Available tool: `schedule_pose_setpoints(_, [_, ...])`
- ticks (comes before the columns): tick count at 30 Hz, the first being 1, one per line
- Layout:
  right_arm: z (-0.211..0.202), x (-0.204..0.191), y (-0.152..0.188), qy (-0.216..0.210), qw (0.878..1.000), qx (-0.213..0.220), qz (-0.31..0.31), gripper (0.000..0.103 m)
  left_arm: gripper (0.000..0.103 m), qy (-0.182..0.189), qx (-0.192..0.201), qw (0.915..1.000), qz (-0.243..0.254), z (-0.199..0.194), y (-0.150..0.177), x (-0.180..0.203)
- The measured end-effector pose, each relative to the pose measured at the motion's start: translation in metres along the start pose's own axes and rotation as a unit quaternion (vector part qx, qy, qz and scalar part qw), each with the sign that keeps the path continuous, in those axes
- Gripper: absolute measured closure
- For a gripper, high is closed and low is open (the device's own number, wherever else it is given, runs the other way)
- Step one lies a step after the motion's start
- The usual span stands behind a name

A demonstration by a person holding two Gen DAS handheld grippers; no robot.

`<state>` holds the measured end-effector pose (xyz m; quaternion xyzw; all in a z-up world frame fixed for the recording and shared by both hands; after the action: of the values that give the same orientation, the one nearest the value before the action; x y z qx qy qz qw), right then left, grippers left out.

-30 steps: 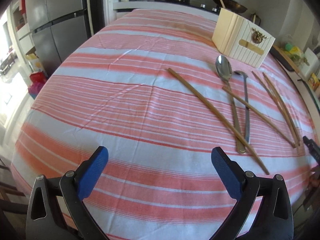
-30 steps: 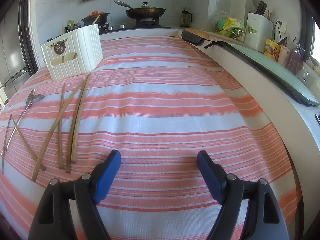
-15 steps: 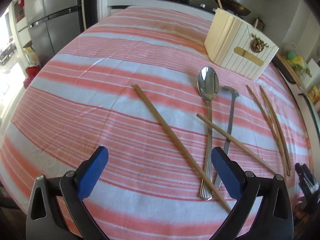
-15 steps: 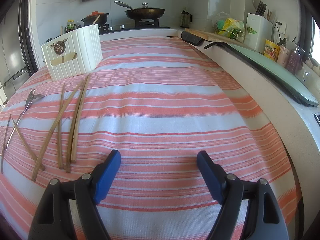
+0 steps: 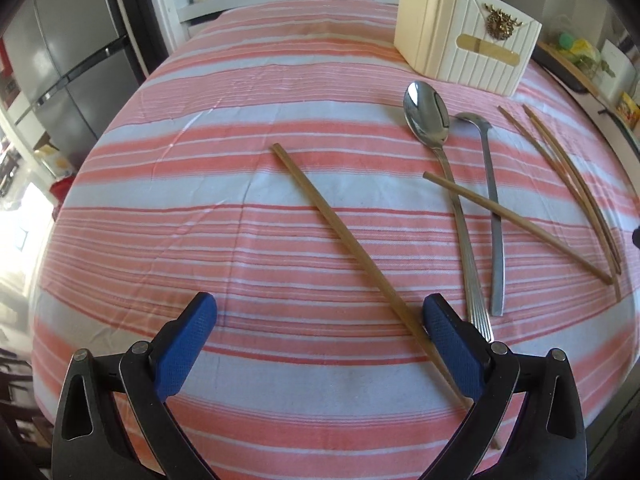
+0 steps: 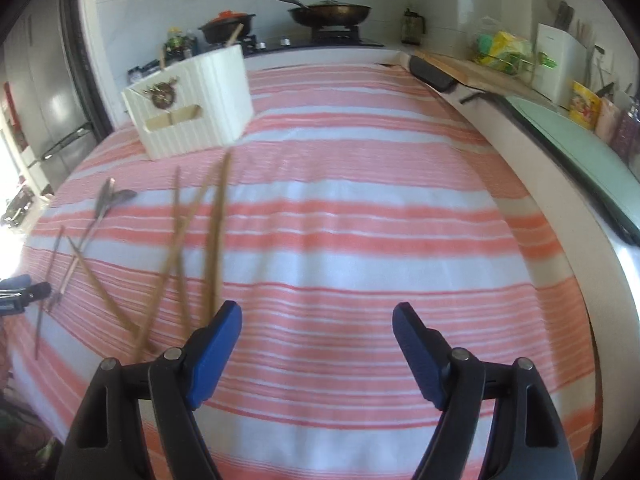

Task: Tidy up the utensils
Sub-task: 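Move both open grippers back down toward the remaining chopsticks, then close right gripper on a wooden chopstick lying beside the spoon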

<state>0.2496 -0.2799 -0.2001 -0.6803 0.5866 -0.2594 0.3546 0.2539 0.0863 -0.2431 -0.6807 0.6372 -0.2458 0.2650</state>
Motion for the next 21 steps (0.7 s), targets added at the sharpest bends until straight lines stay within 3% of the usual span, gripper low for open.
schedule_pose_setpoints(2, [0.013,-0.019,-0.008,-0.047,0.999,-0.017,-0.011,0.045,0.001,-0.001,-0.002,1.0000,0.006,-0.001,0.000,-0.002])
schedule_pose_setpoints(4, [0.033,-0.032,-0.012,-0.064,0.997,-0.045,-0.027,0.067,0.001,-0.005,-0.002,0.9998,0.017,-0.004,0.000,-0.004])
schedule_pose_setpoints(9, [0.065,-0.044,-0.015,-0.065,0.991,-0.096,-0.060,0.086,0.001,-0.014,0.001,0.9990,0.043,-0.010,0.007,-0.008])
schedule_pose_setpoints(13, [0.070,-0.043,-0.017,-0.078,0.985,-0.139,-0.068,0.088,0.000,-0.007,-0.001,0.9993,0.038,-0.009,0.009,-0.014])
schedule_pose_setpoints(17, [0.075,-0.020,-0.021,-0.116,0.978,-0.167,0.046,0.088,0.000,0.002,-0.006,0.9998,0.019,-0.008,0.011,-0.019])
schedule_pose_setpoints(21, [0.076,-0.021,-0.021,-0.134,0.976,-0.163,0.053,0.080,0.000,0.007,-0.005,0.9999,0.010,-0.006,0.011,-0.020])
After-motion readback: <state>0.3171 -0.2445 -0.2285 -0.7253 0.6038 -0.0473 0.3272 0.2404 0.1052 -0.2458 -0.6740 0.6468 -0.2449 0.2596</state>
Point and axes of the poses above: each gripper's, at about its wrist camera, not at the fingertips, and z roughly the way its jaws point, x to its right, y to its underside, the point moved 4 cm from there along z, roughly the way its jaws point, and after that the axes turned 13 degrees about x, right-handed, at the moved point
